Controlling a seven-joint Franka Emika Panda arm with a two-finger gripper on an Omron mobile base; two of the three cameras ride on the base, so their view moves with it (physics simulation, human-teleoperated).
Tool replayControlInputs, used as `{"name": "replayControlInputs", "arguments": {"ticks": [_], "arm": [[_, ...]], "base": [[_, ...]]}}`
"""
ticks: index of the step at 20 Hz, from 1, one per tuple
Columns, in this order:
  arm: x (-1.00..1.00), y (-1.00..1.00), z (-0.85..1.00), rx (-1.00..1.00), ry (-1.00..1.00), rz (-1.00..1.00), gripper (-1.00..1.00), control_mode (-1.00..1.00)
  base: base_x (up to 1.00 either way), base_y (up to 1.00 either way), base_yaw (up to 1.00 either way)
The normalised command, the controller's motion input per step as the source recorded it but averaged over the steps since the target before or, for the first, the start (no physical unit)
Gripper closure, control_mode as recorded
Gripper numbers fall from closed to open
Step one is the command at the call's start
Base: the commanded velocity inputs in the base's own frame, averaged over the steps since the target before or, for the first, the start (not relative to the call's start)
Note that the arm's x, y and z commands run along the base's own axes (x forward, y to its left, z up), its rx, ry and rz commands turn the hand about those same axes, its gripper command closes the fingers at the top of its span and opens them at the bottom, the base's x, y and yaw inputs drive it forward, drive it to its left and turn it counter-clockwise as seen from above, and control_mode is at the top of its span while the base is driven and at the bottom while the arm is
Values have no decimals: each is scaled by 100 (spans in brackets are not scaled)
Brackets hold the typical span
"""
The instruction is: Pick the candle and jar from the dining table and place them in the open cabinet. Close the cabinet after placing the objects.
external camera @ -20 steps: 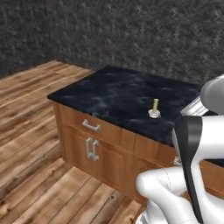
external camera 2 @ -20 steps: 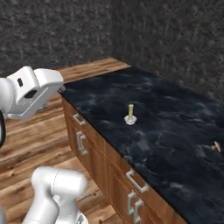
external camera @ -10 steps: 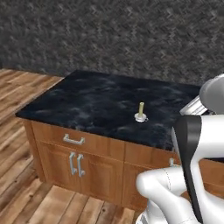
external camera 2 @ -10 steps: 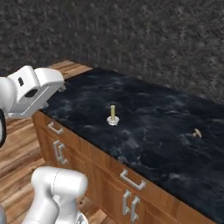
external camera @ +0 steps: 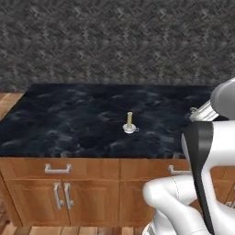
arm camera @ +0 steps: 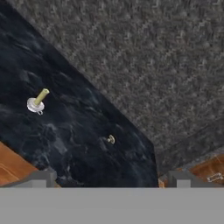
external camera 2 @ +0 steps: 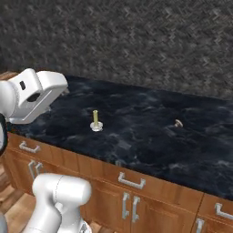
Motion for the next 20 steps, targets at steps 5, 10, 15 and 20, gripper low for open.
{"name": "replayControlInputs", "arguments": {"ticks": [5,10,15,20], "arm": [[0,0,0,0,0,0,-100,100],[0,0,0,0,0,0,-100,100],[0,0,0,0,0,0,-100,100],[0,0,0,0,0,0,-100,100]], "base": [[51,37,-48],[52,48,-44],[25,31,-17],[-1,0,0]]}}
